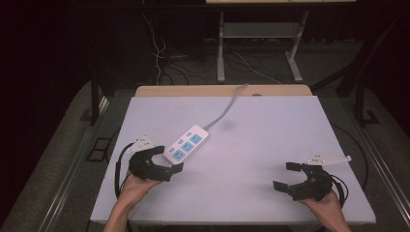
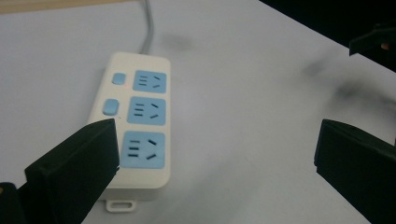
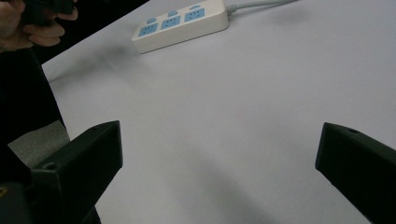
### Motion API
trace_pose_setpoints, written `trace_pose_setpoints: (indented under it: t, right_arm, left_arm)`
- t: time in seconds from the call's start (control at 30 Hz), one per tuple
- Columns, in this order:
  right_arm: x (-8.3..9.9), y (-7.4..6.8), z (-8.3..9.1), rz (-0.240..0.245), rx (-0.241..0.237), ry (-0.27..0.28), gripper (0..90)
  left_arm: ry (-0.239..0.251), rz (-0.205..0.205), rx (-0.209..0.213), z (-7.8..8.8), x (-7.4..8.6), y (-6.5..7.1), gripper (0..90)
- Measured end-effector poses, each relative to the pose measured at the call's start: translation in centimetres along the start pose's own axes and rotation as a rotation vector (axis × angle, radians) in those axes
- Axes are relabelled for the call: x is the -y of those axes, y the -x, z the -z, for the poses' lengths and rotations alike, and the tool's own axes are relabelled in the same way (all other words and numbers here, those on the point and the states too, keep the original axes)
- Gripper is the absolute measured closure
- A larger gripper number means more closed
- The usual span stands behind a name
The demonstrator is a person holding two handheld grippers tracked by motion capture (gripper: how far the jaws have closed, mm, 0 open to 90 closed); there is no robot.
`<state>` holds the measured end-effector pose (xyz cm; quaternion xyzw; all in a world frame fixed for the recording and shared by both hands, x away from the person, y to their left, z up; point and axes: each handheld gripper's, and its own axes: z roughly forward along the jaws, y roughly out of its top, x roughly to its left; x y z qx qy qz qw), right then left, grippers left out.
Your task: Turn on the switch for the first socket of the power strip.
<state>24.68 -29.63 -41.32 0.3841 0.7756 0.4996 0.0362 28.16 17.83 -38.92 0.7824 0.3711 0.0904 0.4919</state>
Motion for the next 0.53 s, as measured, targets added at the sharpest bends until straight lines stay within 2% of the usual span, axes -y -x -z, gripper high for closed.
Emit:
trace_pose_setpoints:
  t: [0.37, 0.53]
  right_arm:
    - [0.1, 0.0, 0.0, 0.005, -0.003, -0.008, 0.3]
    - [0.1, -0.1, -0.1, 0.005, -0.005, -0.014, 0.3]
  left_arm:
    - [-0.027, 0.003, 0.031, -1.1, 2.9, 0.8, 0.0]
    - [-0.037, 0.001, 0.032, -1.4, 3.3, 0.8, 0.0]
